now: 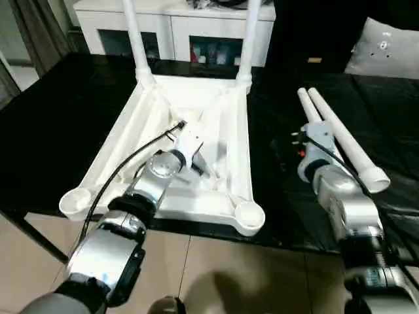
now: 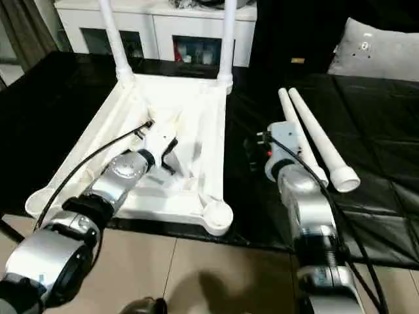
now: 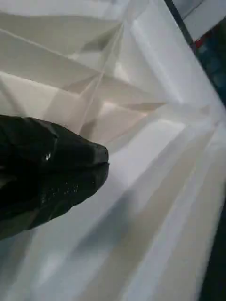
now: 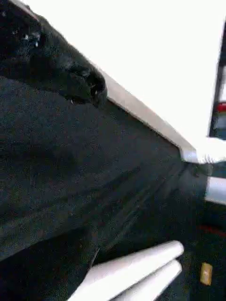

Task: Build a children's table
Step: Rotate table base

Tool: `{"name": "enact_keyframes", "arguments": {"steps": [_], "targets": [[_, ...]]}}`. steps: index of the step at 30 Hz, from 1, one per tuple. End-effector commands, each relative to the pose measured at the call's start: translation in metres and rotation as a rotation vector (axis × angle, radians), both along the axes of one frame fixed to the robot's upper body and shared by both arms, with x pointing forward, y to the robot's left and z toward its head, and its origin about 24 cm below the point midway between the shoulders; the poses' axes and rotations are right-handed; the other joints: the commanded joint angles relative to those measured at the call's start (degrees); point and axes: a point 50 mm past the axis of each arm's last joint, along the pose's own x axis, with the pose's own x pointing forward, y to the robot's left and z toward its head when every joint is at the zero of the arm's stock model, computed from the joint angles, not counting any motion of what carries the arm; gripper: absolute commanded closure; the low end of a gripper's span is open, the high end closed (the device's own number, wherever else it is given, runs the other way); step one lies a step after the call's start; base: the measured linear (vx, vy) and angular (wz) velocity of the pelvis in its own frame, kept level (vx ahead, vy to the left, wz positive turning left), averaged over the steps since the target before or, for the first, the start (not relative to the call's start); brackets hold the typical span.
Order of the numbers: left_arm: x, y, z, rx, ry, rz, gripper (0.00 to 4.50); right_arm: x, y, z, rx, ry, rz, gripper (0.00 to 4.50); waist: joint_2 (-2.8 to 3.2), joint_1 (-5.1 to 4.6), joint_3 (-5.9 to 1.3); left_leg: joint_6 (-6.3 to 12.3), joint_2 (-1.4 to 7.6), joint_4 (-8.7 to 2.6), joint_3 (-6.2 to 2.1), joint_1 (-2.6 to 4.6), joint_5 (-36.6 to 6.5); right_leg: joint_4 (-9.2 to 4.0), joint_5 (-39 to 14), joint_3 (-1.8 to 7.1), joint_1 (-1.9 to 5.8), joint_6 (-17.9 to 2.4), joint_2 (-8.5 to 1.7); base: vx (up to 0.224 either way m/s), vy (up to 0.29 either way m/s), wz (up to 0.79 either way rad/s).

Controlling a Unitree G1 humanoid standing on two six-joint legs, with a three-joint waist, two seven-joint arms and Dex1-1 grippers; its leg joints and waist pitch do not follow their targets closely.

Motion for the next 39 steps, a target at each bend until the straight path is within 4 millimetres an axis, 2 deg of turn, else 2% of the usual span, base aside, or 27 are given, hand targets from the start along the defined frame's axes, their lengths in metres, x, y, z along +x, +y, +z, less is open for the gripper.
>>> {"name": "enact_keyframes", "arguments": {"steps": [1, 3, 4, 6, 9, 10, 12, 15, 18, 20, 23, 24, 25, 26, 27, 28, 29, 30, 31, 32, 33, 34, 35, 36, 37, 38, 39], "targets": [[0.002, 0.0, 0.013, -0.116, -0.048, -0.011, 4.48, -0.005, 0.005, 0.008, 0.05, -0.016, 0.014, 0.0, -0.83, 0.33, -4.8, 2.65, 1.96, -2.89, -0.61, 2.27, -13.5, -3.98, -0.78, 1.8, 2.32, -13.15, -3.17, 0.0, 0.0, 0.0], [0.0, 0.003, 0.02, -0.187, -0.074, -0.012, 4.48, -0.012, 0.012, 0.011, 0.056, -0.039, 0.041, 0.0, -0.66, 0.33, -4.75, 2.66, 2.32, -3.07, -0.65, 2.48, -14.56, -3.89, -1.83, 1.79, 2.2, -13.57, -3.29, 0.0, 0.0, 0.0], [-0.001, 0.005, 0.023, -0.217, -0.09, -0.011, 4.17, -0.015, 0.016, 0.012, 0.06, -0.052, 0.054, 0.0, -0.68, 0.14, -4.57, 2.49, 2.39, -3.27, -0.61, 2.43, -15.79, -4.07, -3.22, 1.82, 1.97, -13.39, -3.16, 0.0, 0.0, 0.0], [-0.007, 0.013, 0.033, -0.291, -0.157, 0.009, 4.09, -0.027, 0.026, 0.015, 0.081, -0.083, 0.104, 0.0, -0.73, 0.14, -4.49, 1.96, 2.6, -3.47, -0.72, 2.53, -16.84, -4.14, -4.69, 1.87, 2.13, -12.97, -3.32, 0.0, 0.0, 0.0], [-0.024, 0.025, 0.044, -0.315, -0.279, 0.05, 4.04, -0.041, 0.034, 0.017, 0.136, -0.094, 0.115, 0.0, -0.76, -0.03, -4.5, 1.74, 2.77, -3.7, -0.74, 2.46, -18.07, -4.26, -6.88, 1.99, 1.97, -11.45, -3.39, 0.0, 0.0, 0.0], [-0.028, 0.026, 0.043, -0.324, -0.269, 0.04, 3.75, -0.044, 0.036, 0.017, 0.153, -0.086, 0.12, 0.0, -0.63, -0.15, -4.21, 1.29, 2.77, -3.9, -0.71, 2.46, -19.03, -4.58, -8.78, 2.09, 1.64, -10.48, -3.2, 0.0, 0.0, 0.0], [-0.039, 0.03, 0.043, -0.355, -0.285, 0.065, 3.67, -0.049, 0.041, 0.017, 0.176, -0.084, 0.135, 0.0, -0.07, -0.25, -4.07, -0.17, 2.64, -4.07, -0.69, 2.68, -21.13, -4.83, -11.94, 2.19, 1.22, -9.38, -3.03, 0.0, 0.0, 0.0], [-0.056, 0.039, 0.038, -0.357, -0.268, 0.126, 3.48, -0.057, 0.049, 0.021, 0.234, -0.107, 0.14, 0.0, -0.1, -0.57, -3.71, -2.28, 2.75, -4.5, -0.9, 2.7, -25.21, -5.25, -16.08, 2.32, 0.79, -7.32, -2.89, 0.0, 0.0, 0.0], [-0.074, 0.048, 0.021, -0.337, -0.114, 0.231, 3.28, -0.067, 0.042, 0.01, 0.113, -0.06, 0.009, 0.0, 0.31, -0.75, -3.46, -4.85, 2.72, -4.75, -1.0, 3.03, -27.47, -5.31, -17.23, 2.52, 0.33, -5.47, -2.52, 0.0, 0.0, 0.0], [-0.079, 0.049, 0.019, -0.328, -0.116, 0.228, 3.14, -0.068, 0.038, 0.007, 0.088, -0.039, -0.016, 0.0, 0.1, -0.96, -3.25, -5.56, 2.14, -4.67, -0.97, 3.23, -29.01, -5.81, -20.47, 2.62, -0.04, -4.21, -2.36, 0.0, 0.0, 0.0], [-0.086, 0.05, 0.019, -0.334, -0.127, 0.233, 3.14, -0.069, 0.034, 0.013, 0.16, -0.053, -0.012, 0.0, 0.3, -1.15, -3.11, -4.87, 1.9, -4.77, -1.25, 2.74, -30.58, -6.51, -23.92, 2.72, 0.14, -1.99, -2.84, 0.0, 0.0, 0.0], [-0.087, 0.05, 0.018, -0.332, -0.114, 0.24, 3.14, -0.07, 0.034, 0.01, 0.186, -0.033, -0.011, 0.0, 0.12, -1.2, -3.09, -3.92, 1.74, -4.59, -0.91, 2.75, -30.64, -6.86, -24.94, 2.94, 0.02, -1.93, -3.23, -0.072, 0.017, -0.04], [-0.088, 0.05, 0.018, -0.33, -0.109, 0.244, 3.14, -0.071, 0.033, 0.008, 0.197, -0.015, -0.007, 0.0, 0.49, -1.44, -3.33, -4.29, 1.9, -1.93, 1.29, 5.21, -29.0, -8.66, -29.06, 5.71, -2.6, -0.32, -2.91, -0.072, 0.017, -0.04], [-0.088, 0.05, 0.021, -0.322, -0.115, 0.248, 3.14, -0.074, 0.032, 0.006, 0.196, -0.004, 0.006, 0.0, -0.84, -0.96, -2.72, -3.43, 1.07, -0.55, 1.52, 4.52, -28.0, -9.26, -35.05, 7.38, -2.21, 1.6, -3.48, -0.063, 0.044, -0.34], [-0.088, 0.05, 0.021, -0.322, -0.115, 0.248, 3.14, -0.074, 0.032, 0.006, 0.196, -0.004, 0.006, 0.0, -1.39, -0.75, -2.67, -2.18, 1.02, -0.03, 1.47, 3.47, -26.0, -9.32, -37.63, 8.82, -1.31, 2.95, -4.4, 0.051, 0.095, -0.6], [-0.089, 0.049, 0.022, -0.28, -0.119, 0.244, 3.14, -0.076, 0.032, 0.005, 0.183, -0.006, 0.011, 0.0, -1.56, 0.04, -2.99, 0.13, 1.09, 0.73, 0.8, 2.64, -21.94, -9.43, -40.22, 11.11, -0.41, 4.22, -5.62, 0.051, 0.095, -0.6], [-0.089, 0.05, 0.022, -0.245, -0.12, 0.239, 3.14, -0.077, 0.031, 0.004, 0.181, -0.007, 0.01, 0.0, -1.17, 0.32, -3.18, 1.45, 1.25, 0.95, 0.06, 2.46, -20.14, -9.41, -39.37, 12.44, -0.62, 4.43, -5.22, 0.054, 0.139, -0.61], [-0.089, 0.05, 0.022, -0.211, -0.122, 0.237, 3.14, -0.077, 0.03, 0.004, 0.175, -0.006, 0.003, 0.0, -0.58, 0.03, -3.11, 0.69, 1.49, -0.24, -0.09, 2.81, -20.41, -8.78, -36.84, 11.55, -1.3, 3.93, -3.26, -0.03, 0.126, -0.55], [-0.089, 0.051, 0.02, -0.208, -0.113, 0.246, 3.14, -0.077, 0.03, 0.005, 0.191, -0.016, 0.001, 0.0, 0.38, -1.64, -3.34, -5.17, 1.67, -2.18, 0.14, 5.89, -25.34, -6.73, -26.84, 7.71, -4.51, 3.19, 3.28, -0.03, 0.126, -0.55], [-0.089, 0.051, 0.02, -0.219, -0.109, 0.256, 3.14, -0.077, 0.027, 0.006, 0.208, -0.019, -0.045, 0.0, 1.35, -2.17, -3.81, -11.06, 2.88, -3.66, -0.86, 6.57, -29.08, -4.5, -14.4, 5.44, -4.22, 1.35, 4.57, -0.038, 0.128, -0.36], [-0.089, 0.052, 0.02, -0.232, -0.105, 0.262, 3.14, -0.077, 0.024, 0.006, 0.222, -0.023, -0.075, 0.0, 2.27, -2.91, -3.77, -14.16, 4.82, -5.25, -1.82, 6.59, -29.4, -3.05, -8.52, 4.48, -3.99, 0.01, 4.94, -0.023, 0.11, -0.15], [-0.09, 0.053, 0.021, -0.259, -0.095, 0.268, 3.14, -0.076, 0.02, 0.008, 0.229, -0.031, -0.1, 0.0, 2.98, -3.2, -3.67, -14.82, 5.97, -7.9, -3.58, 4.02, -30.49, -0.61, 0.0, 2.93, -1.72, -1.57, 3.16, -0.023, 0.11, -0.15], [-0.09, 0.053, 0.022, -0.254, -0.096, 0.263, 3.14, -0.076, 0.02, 0.007, 0.228, -0.023, -0.113, 0.0, 2.3, -4.31, -3.52, -12.85, 7.75, -8.17, -3.9, 4.37, -30.88, -0.76, 1.04, 2.0, -1.43, -2.7, 1.93, 0.0, 0.0, 0.0], [-0.091, 0.053, 0.022, -0.249, -0.093, 0.259, 3.14, -0.076, 0.02, 0.007, 0.236, -0.009, -0.11, 0.0, 2.45, -4.24, -3.26, -10.9, 8.09, -8.44, -3.79, 4.16, -31.89, -1.02, -0.2, 1.71, -0.87, -2.75, 1.3, 0.0, 0.0, 0.0], [-0.091, 0.052, 0.021, -0.247, -0.09, 0.256, 3.14, -0.076, 0.021, 0.006, 0.245, 0.002, -0.106, 0.0, 1.35, -4.23, -3.12, -7.69, 4.85, -6.11, -1.17, 4.14, -35.41, -4.11, -5.35, 2.58, -1.14, -3.01, 0.53, 0.0, 0.0, 0.0], [-0.092, 0.052, 0.021, -0.245, -0.087, 0.256, 3.14, -0.077, 0.022, 0.006, 0.245, 0.007, -0.084, 0.0, -0.06, -4.01, -2.92, -5.5, 0.59, -2.88, 0.47, 3.97, -35.83, -7.23, -19.3, 3.51, -1.85, -2.82, -1.1, -0.022, -0.072, 0.1], [-0.092, 0.052, 0.021, -0.243, -0.087, 0.255, 3.14, -0.077, 0.023, 0.006, 0.242, 0.008, -0.07, 0.0, -0.53, -3.66, -2.94, -3.91, 0.02, -2.06, 0.53, 3.61, -33.77, -8.13, -27.79, 4.02, -1.66, -1.47, -2.51, -0.007, -0.094, -0.02]]}}
